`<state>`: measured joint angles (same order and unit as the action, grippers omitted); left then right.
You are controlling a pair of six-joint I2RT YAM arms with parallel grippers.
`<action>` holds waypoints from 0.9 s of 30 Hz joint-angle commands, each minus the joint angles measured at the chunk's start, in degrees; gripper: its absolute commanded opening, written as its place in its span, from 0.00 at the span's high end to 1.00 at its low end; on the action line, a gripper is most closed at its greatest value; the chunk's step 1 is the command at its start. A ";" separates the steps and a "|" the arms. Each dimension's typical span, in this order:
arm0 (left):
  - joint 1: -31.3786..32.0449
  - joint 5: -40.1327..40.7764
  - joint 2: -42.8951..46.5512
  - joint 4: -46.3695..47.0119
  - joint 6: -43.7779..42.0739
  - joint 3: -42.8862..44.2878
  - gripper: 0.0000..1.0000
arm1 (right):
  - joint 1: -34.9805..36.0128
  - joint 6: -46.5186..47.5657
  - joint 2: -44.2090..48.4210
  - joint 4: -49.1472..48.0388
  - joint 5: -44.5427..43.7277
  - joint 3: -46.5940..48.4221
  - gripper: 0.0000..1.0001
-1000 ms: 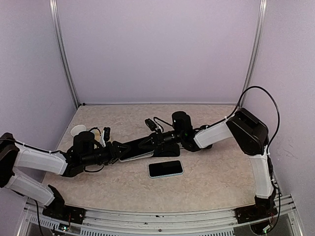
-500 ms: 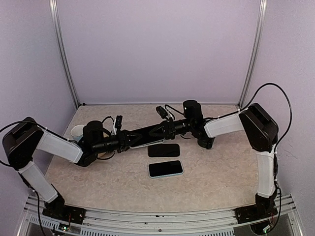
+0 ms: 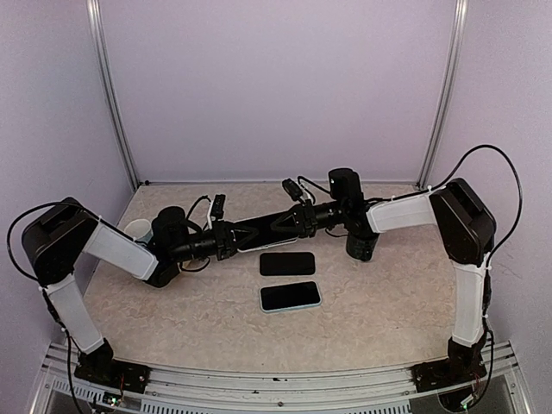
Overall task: Put the phone into the phone case
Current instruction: Install the phone on the phone case.
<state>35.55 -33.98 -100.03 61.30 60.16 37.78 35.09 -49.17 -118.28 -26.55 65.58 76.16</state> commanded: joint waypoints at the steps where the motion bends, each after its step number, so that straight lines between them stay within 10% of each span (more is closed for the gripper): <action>1: 2.67 -7.16 -0.75 7.15 0.16 3.62 0.95 | 1.68 3.65 -0.22 5.94 -7.34 1.46 0.81; 27: 1.80 -5.25 2.65 3.50 -3.37 2.21 1.00 | -0.03 13.50 6.47 21.67 -11.62 1.59 0.64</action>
<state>36.03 -35.03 -99.90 59.18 58.15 38.04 35.75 -38.22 -113.73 -9.98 59.88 77.10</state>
